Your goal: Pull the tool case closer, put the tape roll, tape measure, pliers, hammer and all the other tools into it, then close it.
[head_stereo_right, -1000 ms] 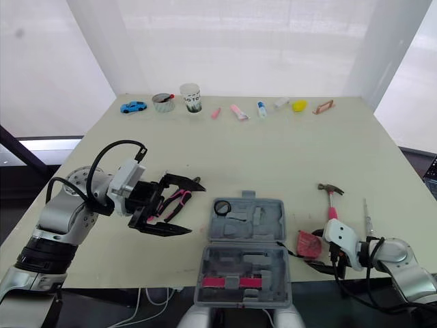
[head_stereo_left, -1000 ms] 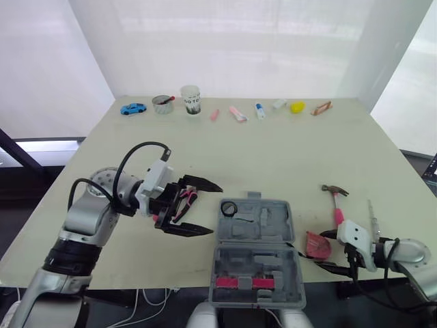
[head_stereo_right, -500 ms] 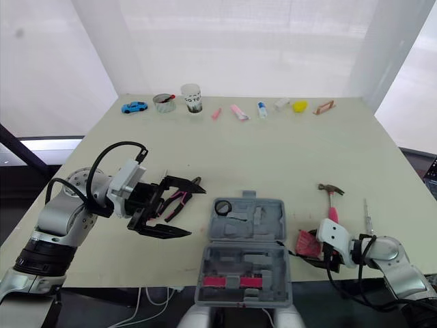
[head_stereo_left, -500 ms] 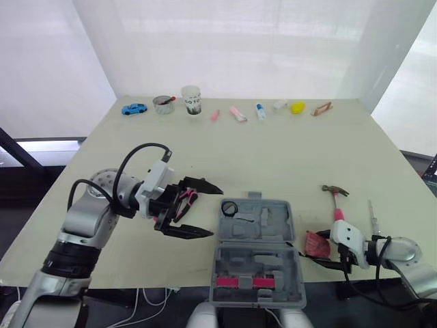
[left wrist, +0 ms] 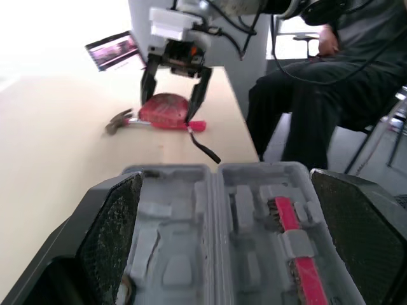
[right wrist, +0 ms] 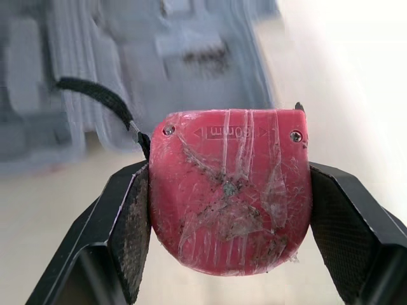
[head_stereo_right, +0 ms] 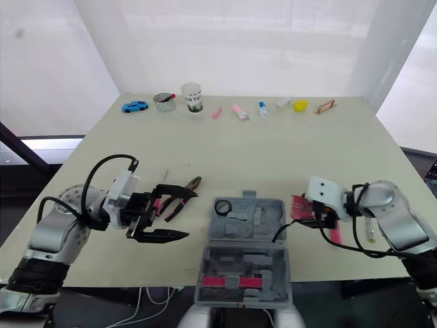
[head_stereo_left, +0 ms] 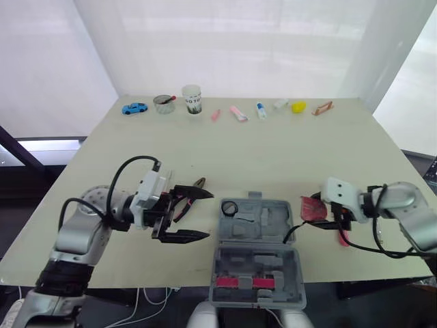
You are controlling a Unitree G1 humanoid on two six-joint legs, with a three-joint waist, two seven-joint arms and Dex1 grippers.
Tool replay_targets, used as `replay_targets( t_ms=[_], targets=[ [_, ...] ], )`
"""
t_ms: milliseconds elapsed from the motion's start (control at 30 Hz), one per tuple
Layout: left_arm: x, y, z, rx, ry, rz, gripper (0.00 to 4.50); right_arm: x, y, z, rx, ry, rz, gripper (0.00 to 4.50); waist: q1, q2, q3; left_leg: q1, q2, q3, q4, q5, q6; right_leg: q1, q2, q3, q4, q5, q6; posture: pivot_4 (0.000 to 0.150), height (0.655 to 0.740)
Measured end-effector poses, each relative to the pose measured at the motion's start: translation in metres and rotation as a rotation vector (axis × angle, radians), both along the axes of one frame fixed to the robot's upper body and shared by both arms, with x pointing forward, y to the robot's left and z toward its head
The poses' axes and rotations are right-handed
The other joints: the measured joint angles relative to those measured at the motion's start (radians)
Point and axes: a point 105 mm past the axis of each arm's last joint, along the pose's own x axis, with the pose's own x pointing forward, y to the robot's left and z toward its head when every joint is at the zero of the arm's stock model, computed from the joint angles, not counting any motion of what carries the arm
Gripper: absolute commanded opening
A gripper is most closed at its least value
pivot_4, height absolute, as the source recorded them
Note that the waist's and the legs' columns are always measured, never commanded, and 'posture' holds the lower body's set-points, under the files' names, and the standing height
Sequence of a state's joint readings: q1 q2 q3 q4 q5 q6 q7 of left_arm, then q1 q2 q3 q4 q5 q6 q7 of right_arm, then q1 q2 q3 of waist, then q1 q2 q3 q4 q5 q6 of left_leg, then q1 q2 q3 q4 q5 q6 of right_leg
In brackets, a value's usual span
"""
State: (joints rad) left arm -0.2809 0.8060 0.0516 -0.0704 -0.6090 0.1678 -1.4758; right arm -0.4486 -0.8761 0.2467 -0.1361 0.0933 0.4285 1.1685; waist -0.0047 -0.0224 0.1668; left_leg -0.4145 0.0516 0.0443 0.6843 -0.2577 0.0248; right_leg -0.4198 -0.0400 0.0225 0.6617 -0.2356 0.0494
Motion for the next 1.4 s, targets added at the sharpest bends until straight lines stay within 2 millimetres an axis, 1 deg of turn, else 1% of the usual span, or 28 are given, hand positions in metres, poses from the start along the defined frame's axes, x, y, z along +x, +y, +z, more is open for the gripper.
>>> replay_targets(
  t_ms=[67, 100, 200, 233, 300, 367, 533, 633, 733, 967, 1000, 1033, 1067, 1200, 1300, 1400],
  targets=[
    [0.001, 0.006, 0.0, -0.005, -0.004, 0.045, 4.5, 0.006, 0.015, 0.003, -0.009, -0.001, 0.027, 2.97, -0.003, 0.0, 0.0, 0.0, 0.0, 0.001, 0.0, 0.0, 0.0, 0.0, 0.0, 0.001, 0.0, 0.0, 0.0, 0.15, 0.74],
    [0.002, 0.009, 0.001, -0.008, -0.01, 0.069, 4.5, 0.011, 0.026, 0.006, -0.009, -0.004, 0.043, 2.97, -0.005, 0.0, 0.0, 0.0, 0.0, 0.001, 0.0, 0.0, 0.0, -0.001, 0.0, 0.001, 0.0, 0.0, 0.0, 0.15, 0.74],
    [0.001, 0.013, 0.002, -0.008, -0.019, 0.101, 4.5, 0.015, 0.036, 0.007, -0.023, -0.001, 0.061, 2.97, -0.006, 0.0, 0.0, 0.0, 0.001, 0.001, 0.0, 0.0, 0.0, -0.001, 0.0, 0.001, 0.0, 0.0, 0.0, 0.15, 0.74],
    [0.0, 0.016, 0.002, -0.009, -0.021, 0.124, 4.5, 0.019, 0.043, 0.004, -0.041, 0.006, 0.074, 2.97, -0.006, 0.0, 0.0, 0.0, 0.001, 0.001, 0.0, 0.0, 0.0, -0.001, 0.0, 0.0, 0.0, 0.0, 0.0, 0.15, 0.74],
    [0.0, 0.019, 0.003, -0.009, -0.026, 0.147, 4.5, 0.022, 0.046, 0.001, -0.068, 0.012, 0.08, 2.97, -0.006, 0.0, 0.0, 0.0, 0.001, 0.001, 0.0, 0.0, 0.0, -0.001, 0.0, 0.0, 0.0, 0.0, 0.0, 0.15, 0.74],
    [-0.002, 0.028, 0.001, -0.002, -0.023, 0.196, 4.5, 0.029, 0.053, -0.007, -0.121, 0.009, 0.084, 2.97, -0.008, 0.0, 0.0, 0.0, 0.001, 0.002, 0.0, 0.0, 0.0, -0.001, 0.0, 0.001, 0.001, 0.0, 0.0, 0.15, 0.74],
    [-0.004, 0.037, -0.001, -0.005, -0.02, 0.263, 4.5, 0.039, 0.057, -0.025, -0.229, -0.006, 0.086, 2.97, -0.005, 0.0, 0.0, -0.001, 0.001, 0.002, 0.0, 0.0, 0.0, -0.002, 0.0, 0.001, 0.001, 0.0, 0.0, 0.15, 0.74],
    [-0.005, 0.039, -0.003, -0.005, -0.014, 0.279, 4.5, 0.041, 0.059, -0.03, -0.264, -0.016, 0.098, 2.97, -0.007, 0.0, 0.0, -0.001, 0.001, 0.002, 0.0, 0.0, 0.0, -0.002, 0.0, 0.001, 0.001, 0.0, 0.0, 0.15, 0.74],
    [-0.005, 0.04, -0.004, -0.003, -0.014, 0.287, 4.5, 0.041, 0.062, -0.035, -0.286, -0.022, 0.12, 2.97, -0.007, 0.001, 0.0, 0.0, 0.001, 0.002, 0.0, 0.0, 0.0, -0.002, 0.0, 0.001, 0.001, 0.0, 0.0, 0.15, 0.74],
    [-0.003, 0.041, -0.001, 0.001, -0.03, 0.293, 4.5, 0.042, 0.069, -0.039, -0.301, -0.046, 0.152, 2.97, -0.008, 0.001, 0.0, 0.0, 0.001, 0.002, 0.0, 0.0, 0.0, -0.002, 0.0, 0.001, 0.001, 0.0, 0.0, 0.15, 0.74],
    [-0.002, 0.04, 0.0, 0.002, -0.034, 0.291, 4.5, 0.042, 0.069, -0.039, -0.302, -0.051, 0.157, 3.77, -0.008, 0.001, 0.0, 0.0, 0.001, 0.002, 0.0, 0.0, 0.0, -0.002, 0.0, 0.001, 0.001, 0.0, 0.0, 0.15, 0.74],
    [-0.002, 0.04, 0.0, 0.003, -0.037, 0.29, 4.5, 0.042, 0.07, -0.039, -0.301, -0.054, 0.161, 4.0, -0.008, 0.001, 0.0, 0.0, 0.001, 0.002, 0.0, 0.0, 0.0, -0.002, 0.0, 0.001, 0.001, 0.0, 0.0, 0.15, 0.74],
    [0.0, 0.038, 0.002, 0.008, -0.047, 0.28, 4.5, 0.042, 0.07, -0.04, -0.307, -0.067, 0.174, 4.32, -0.007, 0.001, 0.0, 0.0, 0.001, 0.002, -0.001, 0.0, 0.0, -0.002, 0.0, 0.001, 0.001, 0.0, 0.0, 0.15, 0.74],
    [0.001, 0.039, 0.001, 0.014, -0.043, 0.268, 4.5, 0.045, 0.069, -0.042, -0.302, -0.093, 0.167, 4.32, -0.008, 0.001, 0.0, 0.0, 0.001, 0.003, -0.001, 0.0, 0.0, -0.002, 0.0, 0.001, 0.001, 0.0, 0.0, 0.15, 0.74],
    [0.001, 0.039, 0.001, 0.018, -0.044, 0.261, 4.5, 0.046, 0.068, -0.04, -0.278, -0.109, 0.158, 4.32, -0.008, 0.001, 0.0, 0.0, 0.001, 0.003, -0.001, 0.0, 0.0, -0.003, 0.001, 0.001, 0.001, 0.0, 0.0, 0.15, 0.74],
    [0.002, 0.039, 0.002, 0.023, -0.054, 0.251, 4.5, 0.041, 0.069, -0.03, -0.228, -0.121, 0.152, 4.32, -0.008, 0.001, 0.0, -0.001, 0.001, 0.003, -0.001, 0.0, 0.0, -0.003, 0.0, 0.001, 0.001, 0.0, 0.0, 0.15, 0.74]
  ],
)
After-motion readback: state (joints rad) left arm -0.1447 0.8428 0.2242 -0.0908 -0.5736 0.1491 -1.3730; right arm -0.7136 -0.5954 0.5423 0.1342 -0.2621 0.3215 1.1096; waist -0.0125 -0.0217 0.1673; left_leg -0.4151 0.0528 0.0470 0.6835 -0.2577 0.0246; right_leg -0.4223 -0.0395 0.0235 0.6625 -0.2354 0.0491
